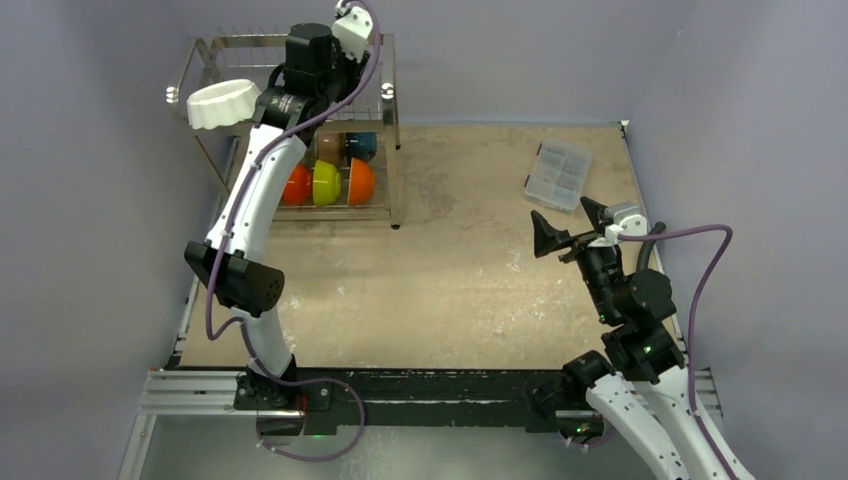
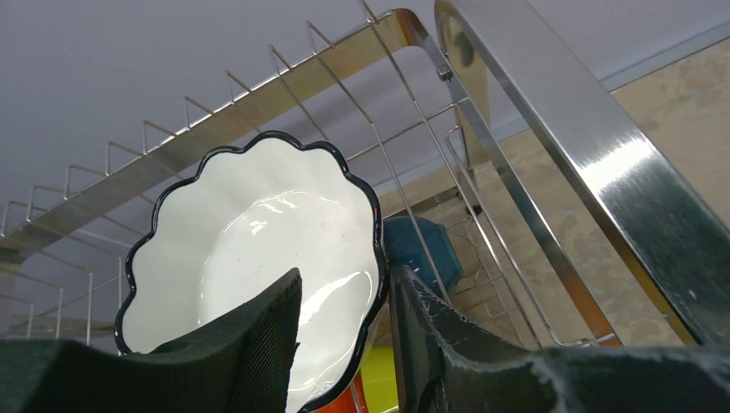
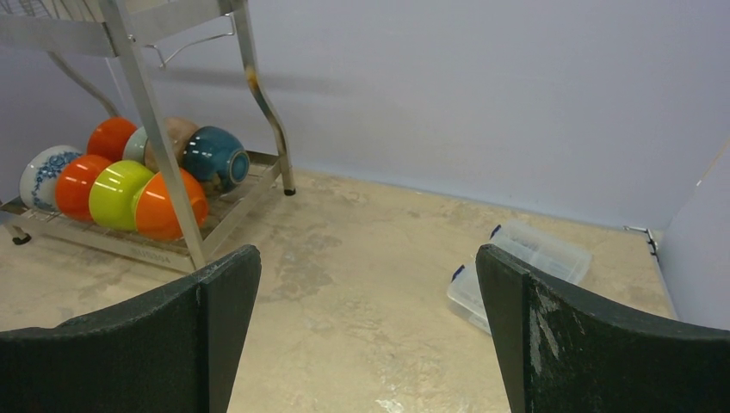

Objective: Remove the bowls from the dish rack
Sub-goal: Pick up the bowl from the dish rack.

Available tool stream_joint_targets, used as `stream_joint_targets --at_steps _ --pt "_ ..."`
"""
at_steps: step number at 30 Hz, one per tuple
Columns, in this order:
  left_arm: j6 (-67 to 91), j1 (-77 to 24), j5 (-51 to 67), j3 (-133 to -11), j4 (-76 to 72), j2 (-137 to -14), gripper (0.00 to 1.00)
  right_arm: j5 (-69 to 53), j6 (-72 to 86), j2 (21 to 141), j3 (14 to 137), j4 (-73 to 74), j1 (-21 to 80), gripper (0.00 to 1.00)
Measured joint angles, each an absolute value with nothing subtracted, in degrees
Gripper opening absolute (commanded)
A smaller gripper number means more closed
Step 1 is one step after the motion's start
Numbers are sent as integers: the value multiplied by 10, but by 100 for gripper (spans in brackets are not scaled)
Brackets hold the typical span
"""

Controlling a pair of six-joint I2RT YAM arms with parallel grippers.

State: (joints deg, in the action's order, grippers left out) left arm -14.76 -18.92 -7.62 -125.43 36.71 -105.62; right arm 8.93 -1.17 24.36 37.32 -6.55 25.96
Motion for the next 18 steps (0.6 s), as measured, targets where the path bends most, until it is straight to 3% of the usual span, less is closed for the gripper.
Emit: stream_joint_targets --at_steps 18 --pt "-167 -191 -87 -1318 409 -1100 41 95 -12 244 373 -68 259 99"
